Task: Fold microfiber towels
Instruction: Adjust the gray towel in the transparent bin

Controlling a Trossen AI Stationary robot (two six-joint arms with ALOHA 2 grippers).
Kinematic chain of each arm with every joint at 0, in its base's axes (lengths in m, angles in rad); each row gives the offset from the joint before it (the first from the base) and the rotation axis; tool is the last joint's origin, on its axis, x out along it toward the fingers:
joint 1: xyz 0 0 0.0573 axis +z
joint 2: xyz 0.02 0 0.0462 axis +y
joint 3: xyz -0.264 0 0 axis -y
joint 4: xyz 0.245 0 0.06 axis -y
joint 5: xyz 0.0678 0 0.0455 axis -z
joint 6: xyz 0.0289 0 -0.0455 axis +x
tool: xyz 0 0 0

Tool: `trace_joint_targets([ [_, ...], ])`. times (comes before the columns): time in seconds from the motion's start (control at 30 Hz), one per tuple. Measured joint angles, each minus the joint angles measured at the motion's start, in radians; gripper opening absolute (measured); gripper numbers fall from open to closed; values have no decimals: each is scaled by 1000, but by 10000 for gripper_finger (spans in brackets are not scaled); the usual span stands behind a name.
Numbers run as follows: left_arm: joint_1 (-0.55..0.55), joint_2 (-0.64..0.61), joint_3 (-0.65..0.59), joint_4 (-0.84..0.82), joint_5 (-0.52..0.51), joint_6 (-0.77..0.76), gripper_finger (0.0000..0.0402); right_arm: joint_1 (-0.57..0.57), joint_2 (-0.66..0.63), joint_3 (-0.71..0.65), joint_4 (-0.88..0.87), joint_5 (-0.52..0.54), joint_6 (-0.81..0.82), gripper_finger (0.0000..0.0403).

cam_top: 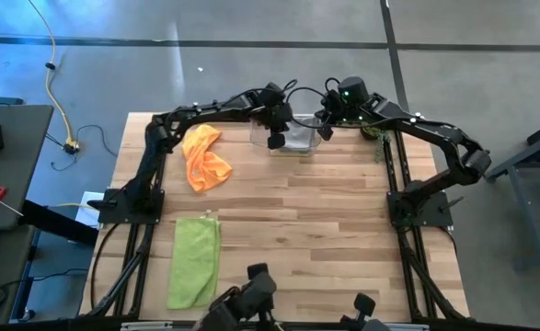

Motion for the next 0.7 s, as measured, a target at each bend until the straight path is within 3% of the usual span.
trace_joint_targets([
  [0.27,13,78,24,-10,-52,1,0,0,0,0,4,0,-9,0],
  [0.7,16,81,24,-74,-151,15,0,0,0,0,4,1,-10,0],
])
